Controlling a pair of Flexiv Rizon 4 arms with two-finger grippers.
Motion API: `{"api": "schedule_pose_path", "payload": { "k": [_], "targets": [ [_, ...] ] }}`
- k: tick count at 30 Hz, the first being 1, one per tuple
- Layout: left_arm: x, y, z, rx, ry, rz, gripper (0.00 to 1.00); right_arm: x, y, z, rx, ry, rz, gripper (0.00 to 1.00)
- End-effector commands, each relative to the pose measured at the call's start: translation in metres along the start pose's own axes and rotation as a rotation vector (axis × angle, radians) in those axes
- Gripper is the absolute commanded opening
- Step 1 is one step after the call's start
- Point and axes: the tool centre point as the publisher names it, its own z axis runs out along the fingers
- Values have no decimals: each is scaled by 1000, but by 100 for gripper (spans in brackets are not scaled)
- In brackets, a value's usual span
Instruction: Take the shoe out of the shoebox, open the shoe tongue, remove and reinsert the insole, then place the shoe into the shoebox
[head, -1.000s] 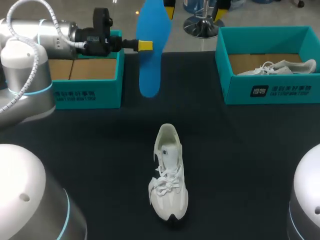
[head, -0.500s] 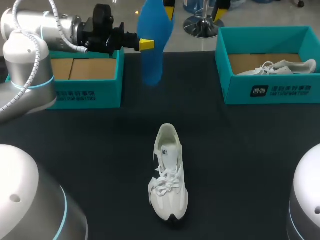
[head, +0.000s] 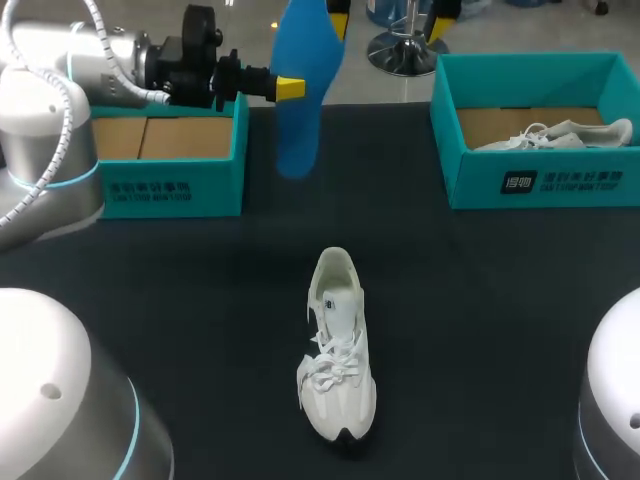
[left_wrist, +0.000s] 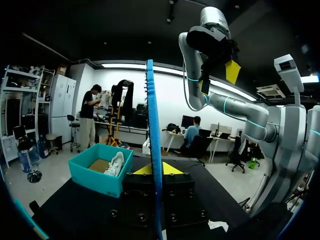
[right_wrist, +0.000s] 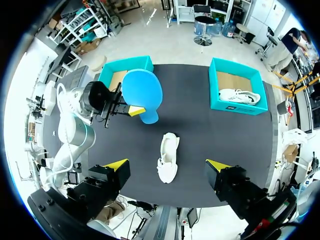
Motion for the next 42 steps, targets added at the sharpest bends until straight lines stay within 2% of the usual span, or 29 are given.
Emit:
{"api": "schedule_pose_path", "payload": {
  "k": [1,2,6,7,9,10,12,16,20,22,25,29,42],
  "targets": [
    [2,0,0,-2,-5,0,0,0,1,0,2,0,1,100],
    [4,-5,1,-9,45,152,0,0,1,0,2,0,1,100],
    [7,-4,-3,33,98,381,0,0,1,0,2,0,1,100],
    [11,-2,-5,9,108,467,0,0,1,0,2,0,1,100],
    [16,-2,-7,26,131,550,0,0,1,0,2,0,1,100],
    [18,-2,-7,0,134,604,0,0,1,0,2,0,1,100],
    [22,-1,-8,17,129,652,0,0,1,0,2,0,1,100],
    [32,-3,-7,0,107,748,0,0,1,0,2,0,1,100],
    [46,-7,-5,28,96,827,0,0,1,0,2,0,1,100],
    [51,-7,-5,7,96,876,0,0,1,0,2,0,1,100],
    [54,-1,-8,5,71,891,0,0,1,0,2,0,1,100],
    [57,19,-13,-60,14,818,0,0,1,0,2,0,1,100],
    [57,19,-13,-60,14,818,0,0,1,0,2,0,1,100]
  ]
}}
